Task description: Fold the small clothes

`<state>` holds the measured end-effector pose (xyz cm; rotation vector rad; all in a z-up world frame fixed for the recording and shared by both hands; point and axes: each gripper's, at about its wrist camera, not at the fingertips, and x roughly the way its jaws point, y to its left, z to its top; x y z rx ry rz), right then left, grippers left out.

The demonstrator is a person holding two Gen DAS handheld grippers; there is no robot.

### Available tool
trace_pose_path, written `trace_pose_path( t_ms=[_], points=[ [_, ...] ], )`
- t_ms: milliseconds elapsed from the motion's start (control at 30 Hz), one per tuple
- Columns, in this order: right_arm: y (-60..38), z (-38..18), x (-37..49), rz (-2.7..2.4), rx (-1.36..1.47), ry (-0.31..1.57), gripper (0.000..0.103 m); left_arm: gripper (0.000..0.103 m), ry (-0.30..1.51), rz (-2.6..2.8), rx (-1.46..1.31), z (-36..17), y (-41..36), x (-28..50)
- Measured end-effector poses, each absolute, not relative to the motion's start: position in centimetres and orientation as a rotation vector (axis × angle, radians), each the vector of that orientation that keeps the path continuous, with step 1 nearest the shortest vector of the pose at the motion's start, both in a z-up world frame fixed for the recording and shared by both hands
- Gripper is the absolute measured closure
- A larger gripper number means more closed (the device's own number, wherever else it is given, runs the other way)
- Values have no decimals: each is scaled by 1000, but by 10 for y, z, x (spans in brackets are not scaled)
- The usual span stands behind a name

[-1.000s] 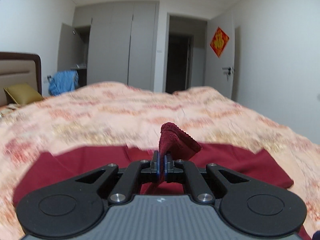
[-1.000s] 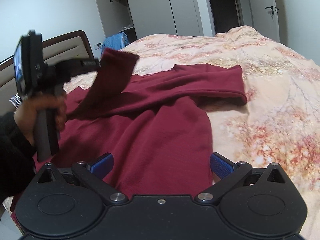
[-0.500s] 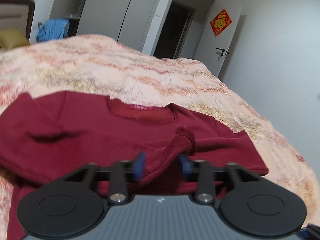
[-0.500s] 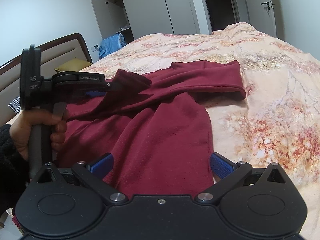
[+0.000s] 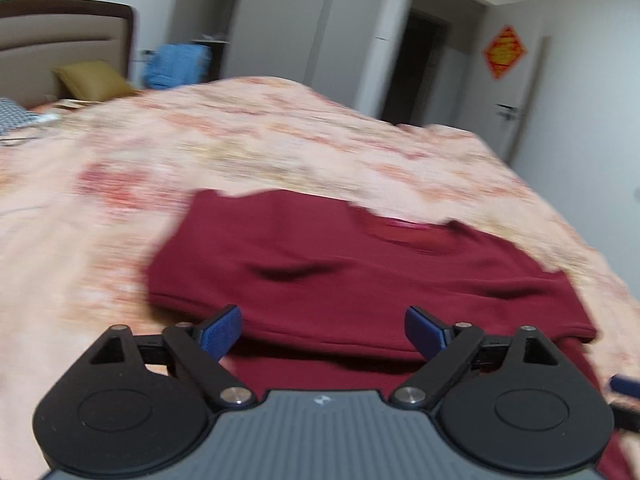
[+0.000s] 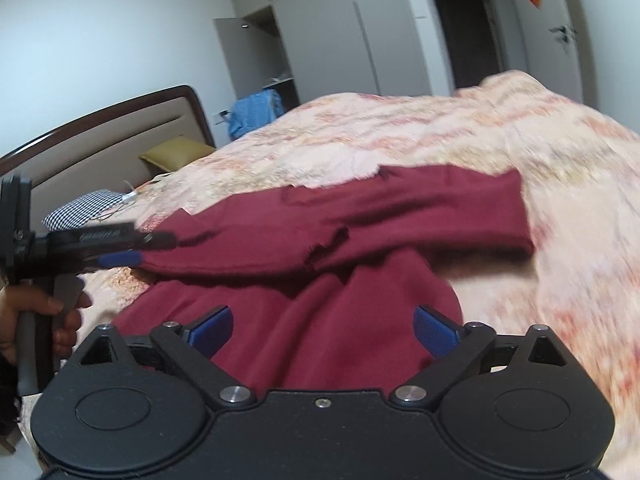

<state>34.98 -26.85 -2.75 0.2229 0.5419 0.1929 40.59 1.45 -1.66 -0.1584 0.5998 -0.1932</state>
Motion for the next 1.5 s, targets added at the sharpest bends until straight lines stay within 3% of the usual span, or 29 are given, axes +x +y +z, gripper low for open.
trace_pose_path(
  t_ms=[200,300,567,600,633,700,733,833,933,1167,1267,1333,1367,1500],
  points=[
    [-264,-20,409,244,216,522,20,9,588,-23,-232,-20,88,426],
    [-257,-23,442,257,224,536,24,17,590,3,-320,-24,120,438],
    [-241,-46,495,236,233,660,59,27,639,-91,-495,-42,144,463],
    [-240,-48,496,235,226,665,70,36,645,-96,-484,-43,142,466],
    [-238,-49,497,235,217,667,85,56,652,-103,-472,-42,139,468],
    [-236,-50,499,227,191,666,100,86,674,-103,-463,-42,129,470],
    [-235,-48,498,220,171,661,101,89,677,-100,-472,-41,127,470],
    [-233,-38,491,205,102,603,102,97,601,-79,-461,-26,122,459],
    [-230,-29,483,182,23,550,102,98,574,-15,-388,-19,112,451],
    [-230,-47,488,175,-2,632,102,96,637,14,-359,-38,106,458],
    [-232,-46,484,185,13,632,92,82,644,9,-351,-33,108,453],
    [-234,-41,477,179,4,618,78,57,643,4,-352,-27,109,448],
    [-236,-37,471,180,2,606,76,52,640,4,-352,-24,108,444],
    [-252,-23,441,177,20,583,37,26,619,-17,-336,-9,102,421]
  ],
)
